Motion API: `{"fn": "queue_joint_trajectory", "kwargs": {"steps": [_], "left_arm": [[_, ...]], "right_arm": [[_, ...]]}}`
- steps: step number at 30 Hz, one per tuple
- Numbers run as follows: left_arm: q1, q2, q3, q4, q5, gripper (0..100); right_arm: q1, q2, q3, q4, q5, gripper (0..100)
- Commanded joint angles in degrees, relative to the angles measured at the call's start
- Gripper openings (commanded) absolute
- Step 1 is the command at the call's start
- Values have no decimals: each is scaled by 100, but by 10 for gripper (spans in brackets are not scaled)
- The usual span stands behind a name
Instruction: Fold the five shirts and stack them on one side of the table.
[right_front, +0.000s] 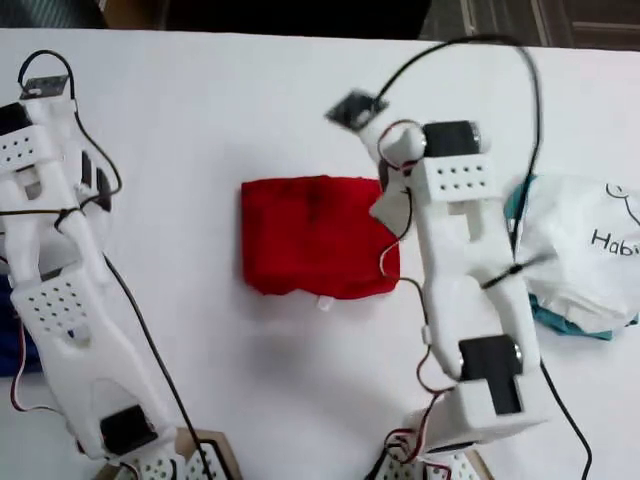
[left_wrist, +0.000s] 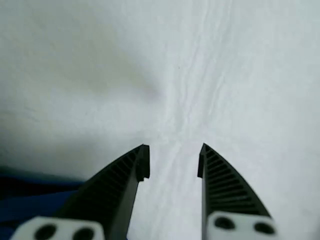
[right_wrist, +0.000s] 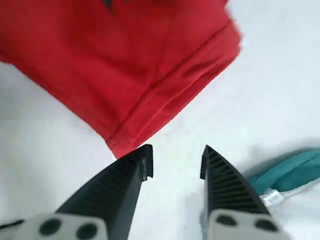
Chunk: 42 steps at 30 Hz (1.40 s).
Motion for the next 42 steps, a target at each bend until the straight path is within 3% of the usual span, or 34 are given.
{"fn": "queue_joint_trajectory", "kwargs": {"steps": [1,8,17,27,35,42], "left_arm": [[123,-53,-22,26,-62,186],[290,-53,-22,35,-44,186],[185,-62,-22,35,-62,186],[158,-62,-31,26,-62,186],[149,-62,-31,26,-62,187],[149,-62,-31,26,-70,187]], "right_arm": [[-259,-224,-281,-558,-615,152],[-1138,1719,-325,-1437,-1591,146],[-1684,2000,-281,-207,-1582,145],[-1525,1965,554,-119,-1073,144],[-1490,848,510,-330,-677,144],[-286,822,-352,-866,-536,144]]}}
